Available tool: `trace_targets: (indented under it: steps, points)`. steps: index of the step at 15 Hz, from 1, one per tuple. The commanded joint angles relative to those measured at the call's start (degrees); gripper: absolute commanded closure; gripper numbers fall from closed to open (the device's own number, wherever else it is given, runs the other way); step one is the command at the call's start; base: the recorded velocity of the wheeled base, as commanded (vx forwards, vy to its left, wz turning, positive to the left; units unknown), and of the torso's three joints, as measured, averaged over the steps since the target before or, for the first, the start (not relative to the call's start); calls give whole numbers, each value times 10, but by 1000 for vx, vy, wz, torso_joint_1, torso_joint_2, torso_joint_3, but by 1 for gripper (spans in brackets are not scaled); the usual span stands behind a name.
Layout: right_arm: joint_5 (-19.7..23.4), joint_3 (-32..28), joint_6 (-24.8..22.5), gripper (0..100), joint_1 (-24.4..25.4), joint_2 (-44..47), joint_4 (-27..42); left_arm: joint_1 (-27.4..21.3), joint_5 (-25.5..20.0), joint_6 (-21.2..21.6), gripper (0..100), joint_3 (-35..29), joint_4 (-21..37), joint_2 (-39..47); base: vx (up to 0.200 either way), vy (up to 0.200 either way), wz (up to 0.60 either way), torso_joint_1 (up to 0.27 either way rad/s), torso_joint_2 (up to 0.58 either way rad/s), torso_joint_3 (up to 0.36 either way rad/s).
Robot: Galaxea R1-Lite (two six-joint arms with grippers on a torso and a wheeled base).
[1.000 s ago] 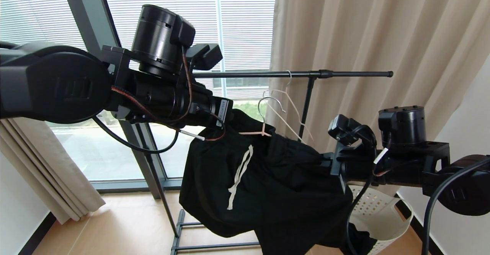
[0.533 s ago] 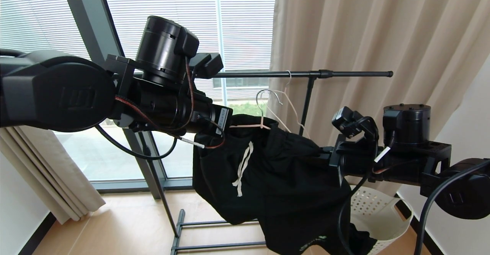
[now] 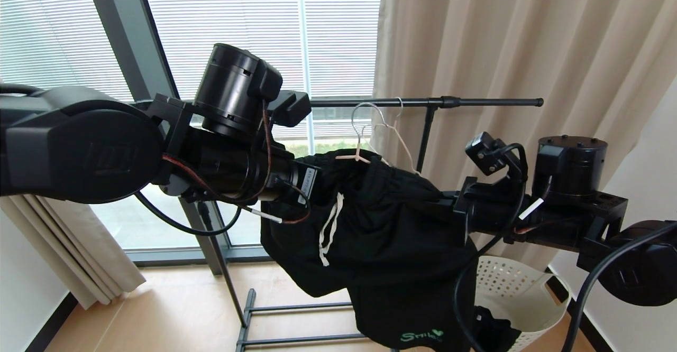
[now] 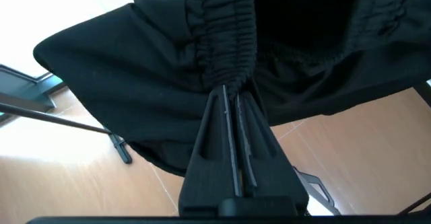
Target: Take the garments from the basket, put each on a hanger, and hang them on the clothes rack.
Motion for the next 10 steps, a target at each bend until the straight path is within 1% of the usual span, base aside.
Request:
trace_targets:
  steps: [1,3,6,10]
  points:
    - [12,9,11,100,4,-2,-14,-5,2,0,100,7,0,1,0,0,0,0,0,0]
    - [30,20,26,100,6,-9,-31,-6,4,0,100,5,-1,3,0,0,0,0,0,0]
    - [39,24,27,100,10,-18,-34,-8,3,4,100,6,-6,4,0,0,0,0,0,0]
    - [62,38,27,100,11,-42,-34,-15,2,3,100,3,-63,19,0,0,0,0,0,0]
